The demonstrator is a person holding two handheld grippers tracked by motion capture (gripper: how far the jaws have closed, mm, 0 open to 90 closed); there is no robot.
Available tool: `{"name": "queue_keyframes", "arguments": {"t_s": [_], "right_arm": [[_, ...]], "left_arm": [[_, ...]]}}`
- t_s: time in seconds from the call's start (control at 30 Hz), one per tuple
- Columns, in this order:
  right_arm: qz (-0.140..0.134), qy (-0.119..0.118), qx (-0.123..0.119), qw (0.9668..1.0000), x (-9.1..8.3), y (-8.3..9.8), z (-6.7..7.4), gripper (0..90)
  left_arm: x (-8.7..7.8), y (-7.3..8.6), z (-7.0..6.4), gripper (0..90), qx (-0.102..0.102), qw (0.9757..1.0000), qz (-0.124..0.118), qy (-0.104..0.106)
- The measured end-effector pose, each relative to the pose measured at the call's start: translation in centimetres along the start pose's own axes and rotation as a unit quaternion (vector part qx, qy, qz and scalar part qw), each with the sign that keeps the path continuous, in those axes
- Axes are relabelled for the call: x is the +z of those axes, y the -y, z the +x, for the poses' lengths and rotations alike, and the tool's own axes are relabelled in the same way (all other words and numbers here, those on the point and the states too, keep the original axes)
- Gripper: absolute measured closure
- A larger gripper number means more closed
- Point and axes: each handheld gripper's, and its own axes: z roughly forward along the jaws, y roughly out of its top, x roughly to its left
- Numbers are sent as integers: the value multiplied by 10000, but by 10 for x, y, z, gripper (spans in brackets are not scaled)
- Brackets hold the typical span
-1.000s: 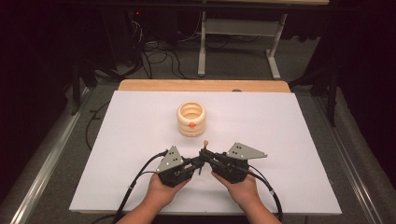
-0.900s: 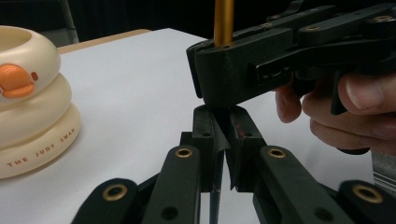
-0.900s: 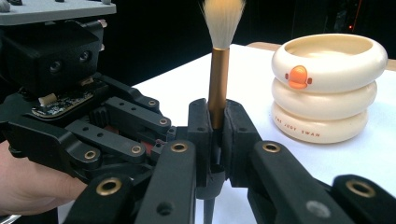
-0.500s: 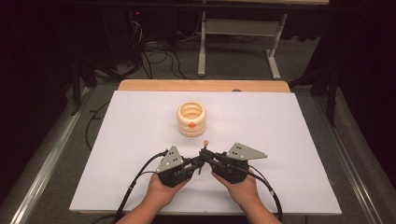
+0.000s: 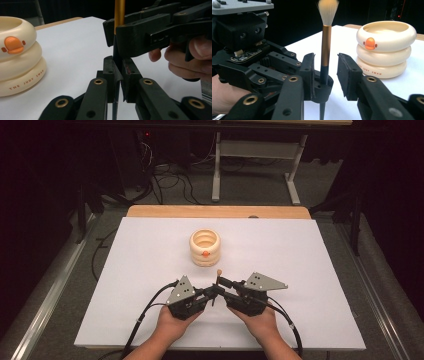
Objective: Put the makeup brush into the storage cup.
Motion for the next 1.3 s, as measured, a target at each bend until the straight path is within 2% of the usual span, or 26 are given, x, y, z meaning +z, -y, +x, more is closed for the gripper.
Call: {"name": "queue_keyframes", "arguments": {"t_s": [0.37, 0.63, 0.93, 1.07, 1.2, 1.3], "right_arm": [[-22, 100, -164, 9998, -5, -3, -1, 596], [3, 306, -306, 9991, -12, -5, -6, 500], [92, 521, -385, 9979, -17, -4, -16, 272], [92, 658, -247, 9975, -20, -2, -22, 179], [111, 748, -243, 9968, -24, 0, -28, 152], [101, 853, -225, 9960, -27, 2, -31, 89]], "left_arm": [[-4, 0, 5, 830, 16, 9999, 25, -157], [-10, -1, 13, 830, -53, 9996, -13, -280], [-19, -2, 25, 830, -117, 9988, -50, -475], [-22, -3, 30, 830, -131, 9983, -56, -568], [-26, -3, 34, 829, -140, 9977, -84, -654], [-29, -4, 37, 830, -185, 9974, -117, -690]]}}
